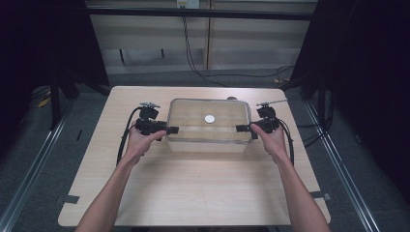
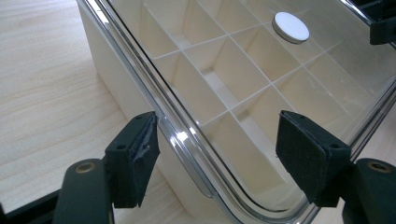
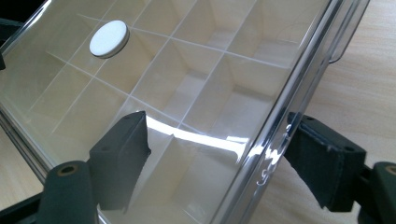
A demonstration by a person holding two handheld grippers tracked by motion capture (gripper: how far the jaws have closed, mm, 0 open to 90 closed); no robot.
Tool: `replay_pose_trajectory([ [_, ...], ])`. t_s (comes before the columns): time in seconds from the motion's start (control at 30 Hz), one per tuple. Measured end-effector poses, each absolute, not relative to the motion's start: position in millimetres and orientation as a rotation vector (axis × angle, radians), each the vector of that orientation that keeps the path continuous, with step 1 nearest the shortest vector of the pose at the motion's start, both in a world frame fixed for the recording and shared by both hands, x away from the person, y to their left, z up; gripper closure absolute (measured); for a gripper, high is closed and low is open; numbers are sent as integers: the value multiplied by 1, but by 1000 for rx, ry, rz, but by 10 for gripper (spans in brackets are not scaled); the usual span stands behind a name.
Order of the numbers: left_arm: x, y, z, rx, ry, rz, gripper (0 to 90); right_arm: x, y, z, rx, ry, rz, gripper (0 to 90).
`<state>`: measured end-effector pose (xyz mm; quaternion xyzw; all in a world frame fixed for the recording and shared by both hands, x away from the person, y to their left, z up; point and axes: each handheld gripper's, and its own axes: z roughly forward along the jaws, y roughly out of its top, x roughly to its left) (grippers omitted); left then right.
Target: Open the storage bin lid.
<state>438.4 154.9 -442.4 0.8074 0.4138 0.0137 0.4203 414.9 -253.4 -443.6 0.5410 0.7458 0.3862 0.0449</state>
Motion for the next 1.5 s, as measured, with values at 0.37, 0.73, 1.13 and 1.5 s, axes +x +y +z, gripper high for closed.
replay_pose_trajectory([
  [0.37, 446, 150, -445, 2023, 1055, -2, 228, 420, -251, -447, 1681, 2262, 1200, 214],
  [0.73, 445, 155, -445, 2006, 1073, -20, 291, 416, -253, -443, 1675, 2204, 1198, 318],
  [1.13, 444, 159, -442, 1991, 1080, 20, 366, 413, -260, -444, 1706, 2143, 1240, 401],
  [1.5, 441, 160, -439, 1983, 1059, 46, 405, 411, -259, -439, 1689, 2106, 1215, 429],
])
